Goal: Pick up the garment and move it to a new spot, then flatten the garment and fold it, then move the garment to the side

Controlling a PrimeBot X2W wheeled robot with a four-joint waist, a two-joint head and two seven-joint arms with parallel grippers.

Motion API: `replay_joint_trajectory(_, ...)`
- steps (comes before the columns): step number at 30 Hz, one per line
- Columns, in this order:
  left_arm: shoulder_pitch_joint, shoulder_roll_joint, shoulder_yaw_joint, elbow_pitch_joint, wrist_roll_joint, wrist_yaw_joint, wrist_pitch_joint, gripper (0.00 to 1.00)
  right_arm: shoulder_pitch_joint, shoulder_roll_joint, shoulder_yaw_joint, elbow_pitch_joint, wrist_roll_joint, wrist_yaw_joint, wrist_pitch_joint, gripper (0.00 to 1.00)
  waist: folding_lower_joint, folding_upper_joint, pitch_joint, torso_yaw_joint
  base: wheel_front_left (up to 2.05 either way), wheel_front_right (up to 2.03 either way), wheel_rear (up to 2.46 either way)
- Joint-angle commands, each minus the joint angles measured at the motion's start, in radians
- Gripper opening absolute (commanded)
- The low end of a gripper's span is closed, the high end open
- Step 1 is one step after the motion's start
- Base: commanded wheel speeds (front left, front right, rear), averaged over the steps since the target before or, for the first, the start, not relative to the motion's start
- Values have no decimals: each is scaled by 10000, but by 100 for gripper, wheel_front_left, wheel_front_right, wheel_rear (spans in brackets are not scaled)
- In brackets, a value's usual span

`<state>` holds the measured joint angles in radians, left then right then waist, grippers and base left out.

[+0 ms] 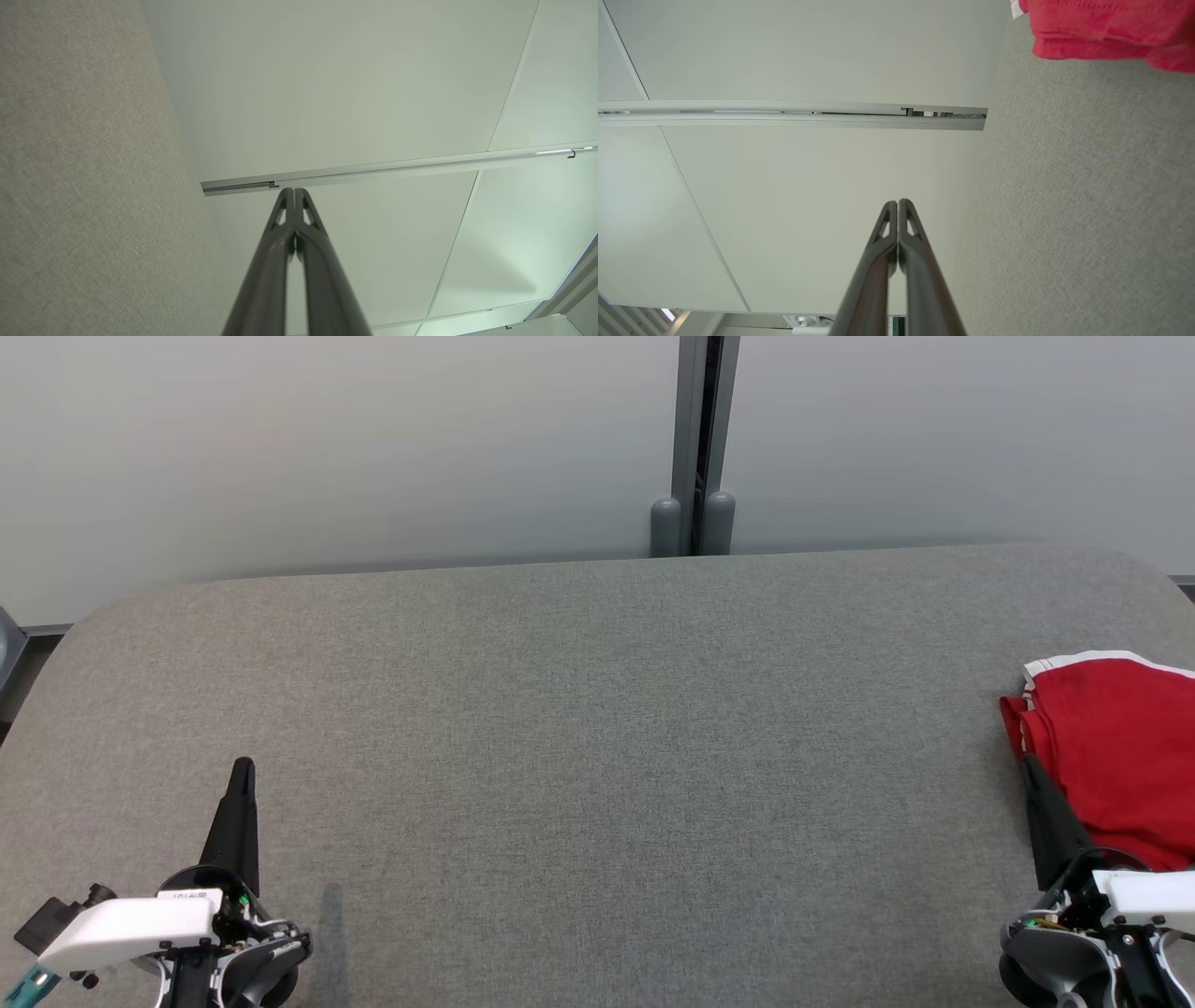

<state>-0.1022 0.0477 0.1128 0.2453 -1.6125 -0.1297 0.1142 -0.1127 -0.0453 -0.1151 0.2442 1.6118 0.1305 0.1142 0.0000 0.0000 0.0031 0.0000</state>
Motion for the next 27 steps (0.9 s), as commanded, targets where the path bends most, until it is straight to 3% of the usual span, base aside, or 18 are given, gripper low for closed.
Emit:
replay_joint_trajectory(1, -133, 50, 39, -29, -14, -43, 30, 0, 90, -93, -8, -34, 26, 4, 30, 0, 0, 0, 0, 0, 0, 0, 0)
replay_joint_trajectory(27, -133, 50, 38, -30, -14, -43, 30, 0, 90, -93, -7, -34, 26, 4, 29, 0, 0, 0, 0, 0, 0, 0, 0)
